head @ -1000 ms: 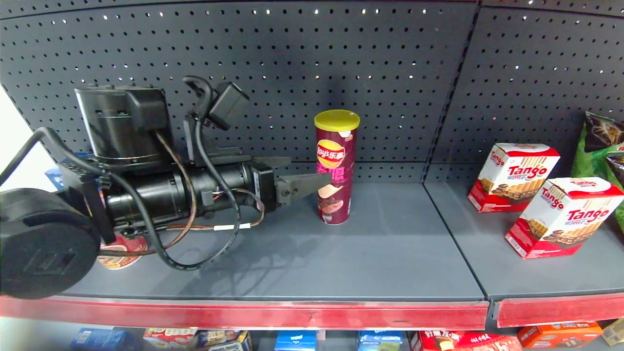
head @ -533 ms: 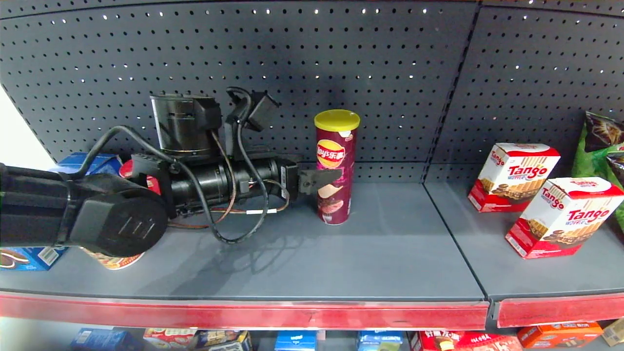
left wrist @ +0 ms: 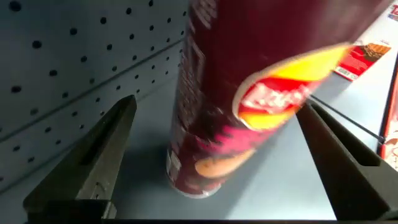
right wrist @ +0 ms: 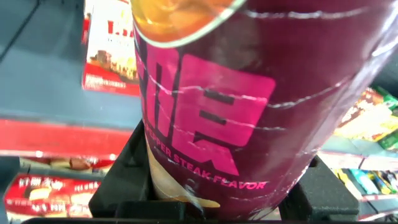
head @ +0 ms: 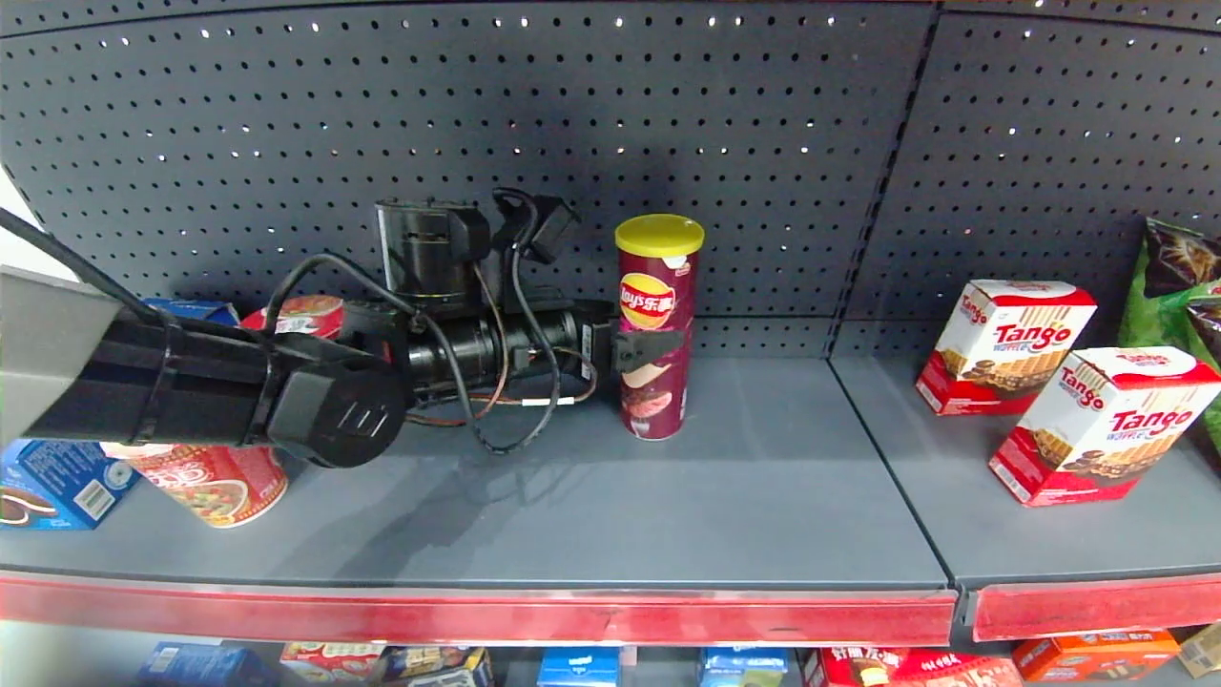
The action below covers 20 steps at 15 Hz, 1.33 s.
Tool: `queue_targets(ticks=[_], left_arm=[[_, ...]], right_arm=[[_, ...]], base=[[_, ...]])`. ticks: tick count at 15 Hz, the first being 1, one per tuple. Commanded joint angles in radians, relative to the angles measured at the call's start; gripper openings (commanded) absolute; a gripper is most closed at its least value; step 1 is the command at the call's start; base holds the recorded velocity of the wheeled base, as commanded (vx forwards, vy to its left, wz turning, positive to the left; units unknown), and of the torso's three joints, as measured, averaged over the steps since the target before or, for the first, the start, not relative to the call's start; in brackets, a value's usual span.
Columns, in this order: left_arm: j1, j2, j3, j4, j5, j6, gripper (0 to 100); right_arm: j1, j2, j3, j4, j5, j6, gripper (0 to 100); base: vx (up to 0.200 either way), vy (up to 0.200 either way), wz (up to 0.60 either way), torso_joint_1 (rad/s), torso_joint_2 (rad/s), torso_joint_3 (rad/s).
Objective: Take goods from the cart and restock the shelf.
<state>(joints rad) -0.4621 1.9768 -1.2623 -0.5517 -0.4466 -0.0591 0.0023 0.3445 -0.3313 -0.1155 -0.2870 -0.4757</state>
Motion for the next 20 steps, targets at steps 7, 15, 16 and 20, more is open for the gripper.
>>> queue_targets(ticks=[7,15,16,20], left_arm=[[-0.006,0.08,-0.1,-0.005,-0.037,-0.001,100],[-0.01,0.151,-0.167,-0.024,-0.034,-0.005,100],[-0.01,0.157,-0.173,-0.025,-0.03,-0.005,100],[-0.01,0.154,-0.173,-0.024,-0.024,-0.005,0]], right_arm=[[0.001,-0.045,0.005,0.043,0.0,-0.014,0],[0.001,-0.053,0.005,0.043,0.0,-0.027,0],[0.001,-0.053,0.005,0.043,0.0,-0.027,0],[0.001,-0.055,0.005,0.043,0.0,-0.027,0]], base=[[0.0,0.0,0.0,0.0,0.0,0.0],[0.0,0.0,0.0,0.0,0.0,0.0],[0.0,0.0,0.0,0.0,0.0,0.0],[0.0,0.0,0.0,0.0,0.0,0.0]])
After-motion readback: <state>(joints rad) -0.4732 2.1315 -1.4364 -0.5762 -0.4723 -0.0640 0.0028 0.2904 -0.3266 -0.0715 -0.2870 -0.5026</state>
